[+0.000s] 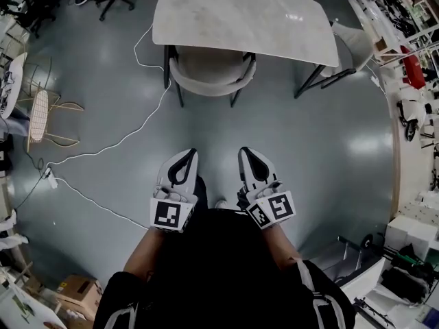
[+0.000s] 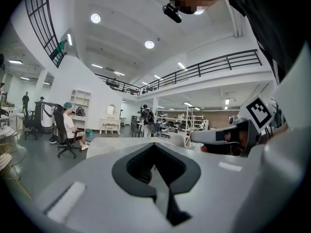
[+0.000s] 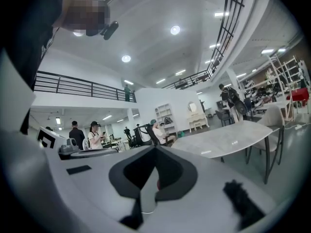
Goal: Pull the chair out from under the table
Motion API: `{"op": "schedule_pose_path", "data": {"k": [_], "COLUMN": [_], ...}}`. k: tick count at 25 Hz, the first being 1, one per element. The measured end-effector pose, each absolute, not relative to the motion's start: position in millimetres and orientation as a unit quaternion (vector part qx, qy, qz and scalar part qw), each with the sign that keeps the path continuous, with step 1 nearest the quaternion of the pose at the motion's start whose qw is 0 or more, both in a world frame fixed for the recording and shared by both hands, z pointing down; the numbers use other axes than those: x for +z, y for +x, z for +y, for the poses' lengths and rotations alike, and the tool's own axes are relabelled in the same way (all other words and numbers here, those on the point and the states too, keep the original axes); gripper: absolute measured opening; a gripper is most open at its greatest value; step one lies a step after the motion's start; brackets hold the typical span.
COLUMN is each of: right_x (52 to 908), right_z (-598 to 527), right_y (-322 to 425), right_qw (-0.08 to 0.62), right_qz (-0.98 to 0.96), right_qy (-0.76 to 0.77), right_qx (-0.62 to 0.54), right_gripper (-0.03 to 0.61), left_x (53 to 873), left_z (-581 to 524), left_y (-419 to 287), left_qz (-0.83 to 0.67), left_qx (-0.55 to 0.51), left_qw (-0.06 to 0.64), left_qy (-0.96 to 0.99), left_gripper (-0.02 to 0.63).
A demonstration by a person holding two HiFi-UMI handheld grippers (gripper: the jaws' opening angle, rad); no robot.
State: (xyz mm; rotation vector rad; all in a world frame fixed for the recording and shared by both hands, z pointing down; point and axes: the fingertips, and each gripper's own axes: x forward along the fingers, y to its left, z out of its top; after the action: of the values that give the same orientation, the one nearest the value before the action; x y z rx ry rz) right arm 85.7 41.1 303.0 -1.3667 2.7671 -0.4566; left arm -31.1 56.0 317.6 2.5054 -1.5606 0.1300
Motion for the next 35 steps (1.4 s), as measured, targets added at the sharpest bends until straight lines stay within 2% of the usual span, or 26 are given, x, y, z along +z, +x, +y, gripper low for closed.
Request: {"op": "schedule_pose_path", "data": {"k": [14, 35], "right_x": [312.4, 345.3], "right_z": [-40.6, -143.8], "right_y": [28.0, 48.2], "right_qw": [-0.007, -0.021], "right_qz": [0.864, 0.865], "right_qy": [-0.481, -0.475], "right_qx": [-0.148, -0.158], "right_gripper": [0.015, 0.015], "left_x": [333.0, 359.6], "left_z": [-38.1, -119.4], "left_y": [-95.8, -89.4], "left_qz": [-0.481, -0.487], "left_qx": [0.046, 0.084], "left_qw": [0.099, 0.097], "left_qy": [0.870, 0.864], "left_gripper": [0.006, 0.008]}}
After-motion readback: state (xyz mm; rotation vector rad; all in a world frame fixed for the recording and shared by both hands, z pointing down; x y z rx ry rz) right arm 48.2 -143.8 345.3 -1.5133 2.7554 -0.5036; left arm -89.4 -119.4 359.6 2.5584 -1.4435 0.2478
